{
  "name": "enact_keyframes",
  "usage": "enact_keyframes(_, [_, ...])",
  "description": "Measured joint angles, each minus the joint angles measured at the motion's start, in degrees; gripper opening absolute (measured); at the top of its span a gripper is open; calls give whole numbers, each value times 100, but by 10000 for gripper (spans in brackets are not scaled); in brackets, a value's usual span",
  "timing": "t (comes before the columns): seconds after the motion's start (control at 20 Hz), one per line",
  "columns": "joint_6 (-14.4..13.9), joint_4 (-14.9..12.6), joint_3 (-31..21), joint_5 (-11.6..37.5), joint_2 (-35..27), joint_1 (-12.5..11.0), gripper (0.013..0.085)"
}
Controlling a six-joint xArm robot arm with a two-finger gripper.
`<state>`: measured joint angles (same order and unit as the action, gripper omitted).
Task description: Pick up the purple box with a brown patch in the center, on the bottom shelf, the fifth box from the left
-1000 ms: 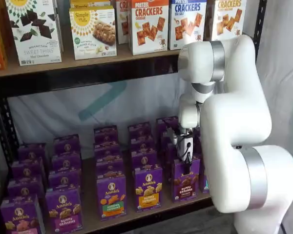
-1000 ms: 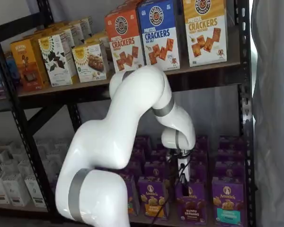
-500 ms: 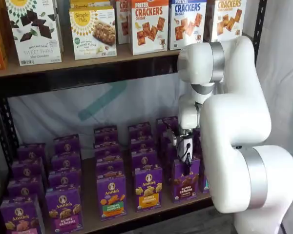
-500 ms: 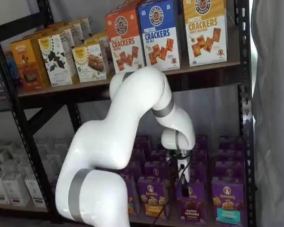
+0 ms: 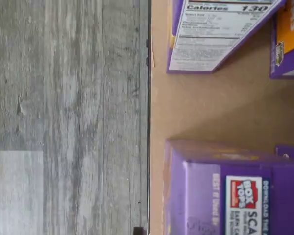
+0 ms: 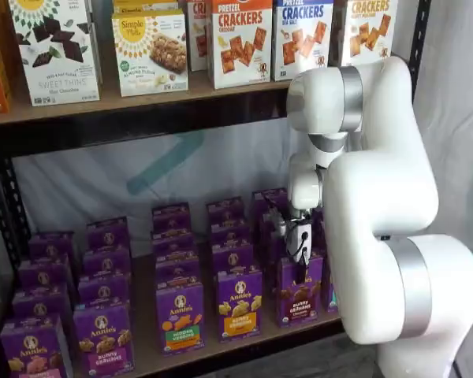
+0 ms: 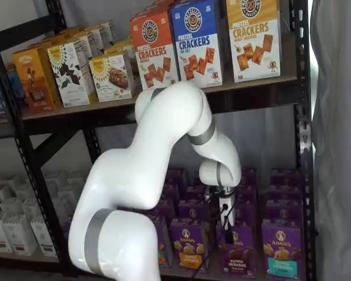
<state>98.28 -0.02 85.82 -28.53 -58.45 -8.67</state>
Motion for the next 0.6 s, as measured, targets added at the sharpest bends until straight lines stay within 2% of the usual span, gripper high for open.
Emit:
enact_keyframes(0.05, [6, 9, -15, 16, 8, 3, 650])
enact_keyframes(0.1, [7, 12, -31, 32, 17, 6, 610])
enact_keyframes(0.35, [13, 33, -106, 140, 46, 20, 610])
enact_keyframes(0.5, [16, 46, -132, 153, 58, 28, 530])
enact_keyframes(0.55, [12, 44, -140, 158, 61, 30, 530])
enact_keyframes(0.6, [11, 45, -150, 164, 65, 33, 490])
